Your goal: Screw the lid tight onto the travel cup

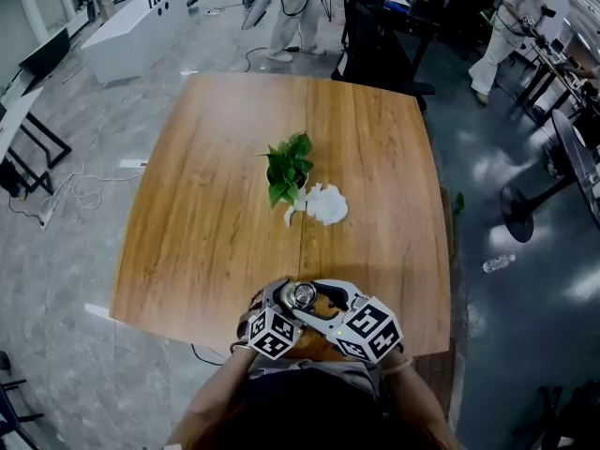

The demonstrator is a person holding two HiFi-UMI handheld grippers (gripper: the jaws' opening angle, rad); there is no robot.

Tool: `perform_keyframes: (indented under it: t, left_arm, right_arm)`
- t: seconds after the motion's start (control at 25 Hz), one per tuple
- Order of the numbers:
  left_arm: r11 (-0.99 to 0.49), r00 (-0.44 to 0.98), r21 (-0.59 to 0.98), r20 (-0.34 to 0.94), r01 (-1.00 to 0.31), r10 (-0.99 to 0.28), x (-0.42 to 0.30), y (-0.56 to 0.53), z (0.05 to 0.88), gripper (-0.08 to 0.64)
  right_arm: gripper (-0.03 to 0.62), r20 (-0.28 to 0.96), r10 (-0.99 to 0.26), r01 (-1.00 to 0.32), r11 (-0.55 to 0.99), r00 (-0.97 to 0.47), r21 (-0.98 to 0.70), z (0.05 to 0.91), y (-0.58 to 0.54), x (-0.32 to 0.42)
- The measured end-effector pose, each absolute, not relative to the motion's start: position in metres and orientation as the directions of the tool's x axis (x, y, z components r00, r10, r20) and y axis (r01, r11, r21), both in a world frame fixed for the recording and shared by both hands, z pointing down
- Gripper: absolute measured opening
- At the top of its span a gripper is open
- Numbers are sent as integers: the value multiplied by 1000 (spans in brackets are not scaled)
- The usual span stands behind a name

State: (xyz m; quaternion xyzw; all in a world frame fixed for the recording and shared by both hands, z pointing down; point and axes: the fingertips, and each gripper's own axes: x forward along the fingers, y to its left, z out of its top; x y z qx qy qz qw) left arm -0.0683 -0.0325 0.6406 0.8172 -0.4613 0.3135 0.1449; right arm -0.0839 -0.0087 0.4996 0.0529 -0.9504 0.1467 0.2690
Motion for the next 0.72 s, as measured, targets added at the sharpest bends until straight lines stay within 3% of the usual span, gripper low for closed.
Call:
perform_keyframes:
  t: [0.72]
  left_arm:
    - [-530, 378, -49, 645, -847, -664, -68, -33, 640, 393]
  right_arm:
    - [270, 563, 50, -164, 932, -825, -323, 526, -6, -93]
